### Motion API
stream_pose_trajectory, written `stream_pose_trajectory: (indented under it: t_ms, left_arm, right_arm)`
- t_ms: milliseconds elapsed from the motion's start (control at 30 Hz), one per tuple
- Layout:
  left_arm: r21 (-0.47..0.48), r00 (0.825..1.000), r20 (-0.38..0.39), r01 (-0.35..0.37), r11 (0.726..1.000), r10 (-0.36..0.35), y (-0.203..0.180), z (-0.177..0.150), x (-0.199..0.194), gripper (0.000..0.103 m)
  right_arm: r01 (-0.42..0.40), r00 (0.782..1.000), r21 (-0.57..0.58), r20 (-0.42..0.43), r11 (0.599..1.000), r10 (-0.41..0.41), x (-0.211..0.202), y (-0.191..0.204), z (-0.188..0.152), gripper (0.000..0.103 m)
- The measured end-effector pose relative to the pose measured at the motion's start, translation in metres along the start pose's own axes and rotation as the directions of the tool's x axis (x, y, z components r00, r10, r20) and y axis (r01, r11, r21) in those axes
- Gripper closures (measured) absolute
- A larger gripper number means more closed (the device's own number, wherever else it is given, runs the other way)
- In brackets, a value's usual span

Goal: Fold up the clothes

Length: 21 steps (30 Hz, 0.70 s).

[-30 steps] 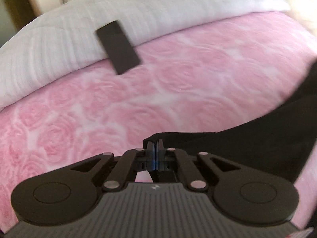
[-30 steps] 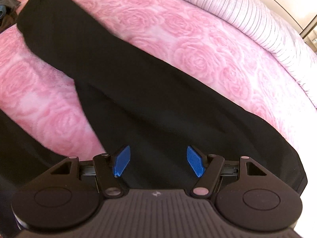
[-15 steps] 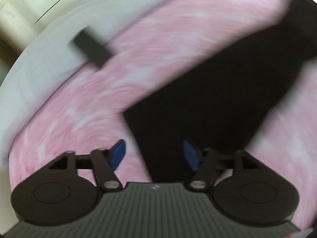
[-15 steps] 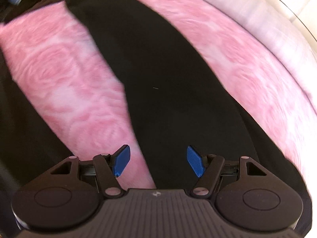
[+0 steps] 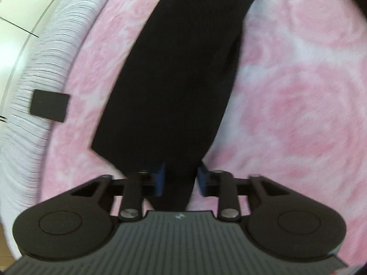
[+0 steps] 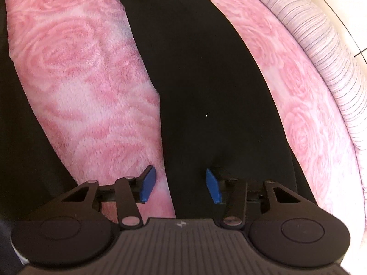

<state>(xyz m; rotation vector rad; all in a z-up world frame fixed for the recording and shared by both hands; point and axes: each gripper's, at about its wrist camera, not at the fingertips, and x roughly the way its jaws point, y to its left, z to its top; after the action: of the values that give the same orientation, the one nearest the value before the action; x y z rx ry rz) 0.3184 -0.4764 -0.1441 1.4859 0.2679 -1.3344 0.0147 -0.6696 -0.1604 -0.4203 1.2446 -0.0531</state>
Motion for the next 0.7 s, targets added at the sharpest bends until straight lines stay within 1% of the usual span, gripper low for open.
stream_pose_trajectory:
  t_ms: [33, 67, 100, 133, 167, 200, 267, 333, 367, 400, 433, 467, 500, 533, 567, 633, 700]
  left_arm:
    - [0.02, 1.0, -0.005, -0.008, 1.0, 0.008, 0.0, -0.001, 0.002, 0.079]
    - [0.036, 1.0, -0.009, 0.0, 0.999, 0.0, -0.001, -0.001, 0.004, 0.084]
    - [0.055, 1.0, -0.013, 0.01, 0.998, -0.01, -0.003, 0.0, 0.007, 0.095]
    - [0.078, 1.0, -0.016, 0.01, 0.997, -0.009, -0.006, 0.0, 0.007, 0.099]
    - [0.092, 1.0, -0.019, 0.001, 0.996, 0.001, -0.008, 0.0, 0.004, 0.101]
    - [0.084, 1.0, -0.022, -0.002, 0.996, 0.004, -0.009, 0.0, -0.001, 0.102]
    - [0.023, 1.0, -0.024, -0.013, 1.0, 0.013, -0.005, -0.005, -0.017, 0.102]
    - [-0.002, 0.999, -0.037, -0.015, 1.0, 0.015, -0.011, -0.014, -0.032, 0.102]
    - [-0.012, 0.999, -0.045, -0.006, 1.0, 0.006, -0.016, -0.017, -0.035, 0.099]
    - [-0.021, 0.998, -0.061, 0.004, 1.0, -0.005, -0.021, -0.019, -0.035, 0.093]
    - [-0.032, 0.996, -0.085, 0.017, 0.999, -0.02, -0.026, -0.019, -0.034, 0.089]
    - [-0.046, 0.994, -0.107, 0.032, 0.998, -0.036, -0.028, -0.019, -0.033, 0.079]
    - [-0.061, 0.993, -0.114, 0.034, 0.998, -0.041, -0.029, -0.018, -0.034, 0.069]
    - [-0.084, 0.993, -0.11, 0.028, 0.996, -0.037, -0.029, -0.017, -0.038, 0.067]
    - [-0.113, 0.994, -0.106, 0.019, 0.993, -0.031, -0.029, -0.015, -0.043, 0.067]
    - [-0.175, 0.994, -0.105, 0.003, 0.985, -0.022, -0.026, -0.008, -0.053, 0.067]
    - [-0.219, 0.996, -0.094, -0.015, 0.976, -0.006, -0.027, 0.004, -0.067, 0.067]
  right_arm:
    - [0.006, 1.0, -0.008, -0.004, 1.0, -0.006, 0.0, 0.002, 0.001, 0.067]
    - [0.016, 1.0, -0.021, -0.01, 1.0, -0.016, 0.001, 0.004, 0.003, 0.081]
    - [0.031, 0.999, -0.033, -0.017, 0.999, -0.032, 0.003, 0.007, 0.005, 0.097]
    - [0.04, 0.999, -0.033, -0.024, 0.999, -0.041, 0.003, 0.008, 0.007, 0.1]
    - [0.047, 0.998, -0.031, -0.031, 0.998, -0.048, 0.002, 0.009, 0.008, 0.1]
    - [0.045, 0.998, -0.022, -0.034, 0.999, -0.046, -0.002, 0.008, 0.009, 0.1]
    - [0.041, 0.999, -0.026, -0.031, 0.999, -0.042, -0.013, 0.013, 0.008, 0.1]
    - [0.033, 0.999, -0.025, -0.028, 0.999, -0.033, -0.022, 0.018, 0.006, 0.1]
    - [0.037, 0.999, -0.01, -0.026, 0.999, -0.038, -0.023, 0.02, 0.004, 0.099]
    - [0.042, 0.999, 0.006, -0.024, 0.999, -0.042, -0.024, 0.023, 0.002, 0.095]
    - [0.045, 0.999, 0.025, -0.023, 0.999, -0.044, -0.025, 0.024, 0.0, 0.088]
    - [0.039, 0.999, 0.066, -0.027, 0.997, -0.037, -0.027, 0.022, -0.003, 0.079]
    - [0.034, 0.999, 0.106, -0.03, 0.994, -0.031, -0.03, 0.019, -0.005, 0.077]
    - [0.034, 0.999, 0.147, -0.022, 0.989, -0.031, -0.038, 0.016, -0.008, 0.076]
    - [0.036, 0.999, 0.185, -0.015, 0.982, -0.033, -0.046, 0.013, -0.012, 0.072]
    - [0.064, 0.998, 0.243, -0.01, 0.968, -0.063, -0.065, 0.007, -0.024, 0.067]
    - [0.096, 0.995, 0.317, -0.019, 0.944, -0.094, -0.087, -0.001, -0.044, 0.06]
